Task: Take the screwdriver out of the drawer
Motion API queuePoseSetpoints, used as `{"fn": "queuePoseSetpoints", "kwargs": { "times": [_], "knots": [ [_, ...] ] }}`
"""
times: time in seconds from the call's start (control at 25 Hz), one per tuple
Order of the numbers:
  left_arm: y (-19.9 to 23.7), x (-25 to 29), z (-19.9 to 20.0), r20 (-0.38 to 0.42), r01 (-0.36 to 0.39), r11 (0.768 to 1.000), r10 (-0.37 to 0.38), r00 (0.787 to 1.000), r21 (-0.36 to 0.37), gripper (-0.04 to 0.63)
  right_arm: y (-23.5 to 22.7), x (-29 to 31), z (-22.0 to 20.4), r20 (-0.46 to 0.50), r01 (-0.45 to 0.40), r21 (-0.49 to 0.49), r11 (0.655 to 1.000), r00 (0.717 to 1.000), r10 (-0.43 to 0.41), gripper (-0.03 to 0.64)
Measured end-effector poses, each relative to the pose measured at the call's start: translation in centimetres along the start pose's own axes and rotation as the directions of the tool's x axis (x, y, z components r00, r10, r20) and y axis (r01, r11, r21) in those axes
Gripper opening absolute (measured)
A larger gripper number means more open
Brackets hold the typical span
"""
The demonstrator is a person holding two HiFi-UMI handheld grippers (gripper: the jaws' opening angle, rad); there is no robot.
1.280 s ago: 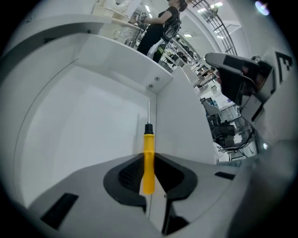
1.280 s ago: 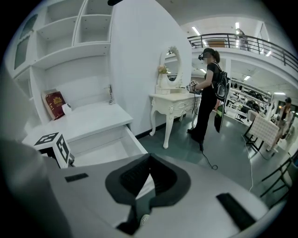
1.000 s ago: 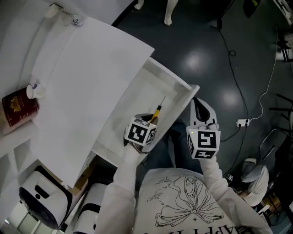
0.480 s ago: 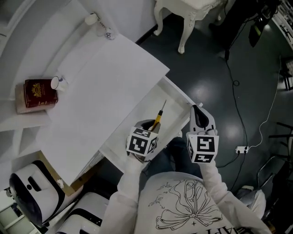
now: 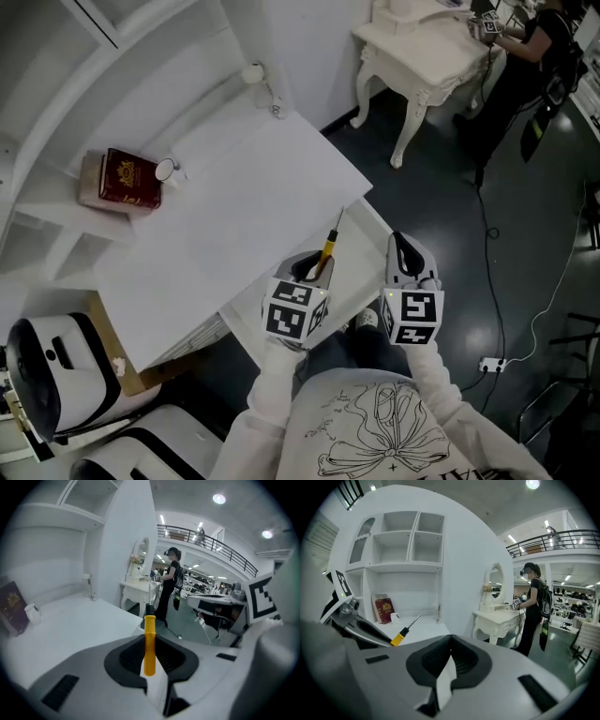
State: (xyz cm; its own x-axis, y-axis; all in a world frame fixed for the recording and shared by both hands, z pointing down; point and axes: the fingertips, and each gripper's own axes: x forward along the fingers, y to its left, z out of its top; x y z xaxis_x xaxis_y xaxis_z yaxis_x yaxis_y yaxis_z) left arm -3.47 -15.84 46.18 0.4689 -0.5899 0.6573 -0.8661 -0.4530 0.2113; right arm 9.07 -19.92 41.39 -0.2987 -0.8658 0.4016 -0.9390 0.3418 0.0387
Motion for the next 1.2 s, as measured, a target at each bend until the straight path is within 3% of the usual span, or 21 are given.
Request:
{"fn": "queuePoseSetpoints", "kwargs": {
  "times": [0.2,0.4,0.56,0.84,1.2],
  "knots": [
    [1.0,-3.2,4.0,0.135,-0.104,0.995,0.104,0.985,-0.013,0.064,1.4,0.3,3.2,0.069,-0.049,-0.010,0.999,0.996,0.049,0.003],
    [2.0,-6.1,7.0,0.241,-0.176,0.983,0.183,0.953,-0.051,0.066,2.6,0.4,5.6,0.117,-0.085,-0.016,0.996,0.989,0.086,0.003],
    [2.7,-8.2,8.6,0.339,-0.244,0.968,0.250,0.907,-0.059,0.065,3.3,0.7,6.8,0.154,-0.108,-0.019,0.994,0.982,0.110,0.003],
    [4.2,-11.1,10.0,0.442,-0.336,0.930,0.368,0.818,-0.151,0.064,4.2,0.5,8.7,0.200,-0.130,-0.028,0.991,0.971,0.133,0.003],
    [4.5,-13.0,11.1,0.530,-0.361,0.911,0.409,0.743,-0.198,0.066,4.9,0.6,10.1,0.227,-0.154,-0.030,0.988,0.961,0.157,0.003]
  ]
}}
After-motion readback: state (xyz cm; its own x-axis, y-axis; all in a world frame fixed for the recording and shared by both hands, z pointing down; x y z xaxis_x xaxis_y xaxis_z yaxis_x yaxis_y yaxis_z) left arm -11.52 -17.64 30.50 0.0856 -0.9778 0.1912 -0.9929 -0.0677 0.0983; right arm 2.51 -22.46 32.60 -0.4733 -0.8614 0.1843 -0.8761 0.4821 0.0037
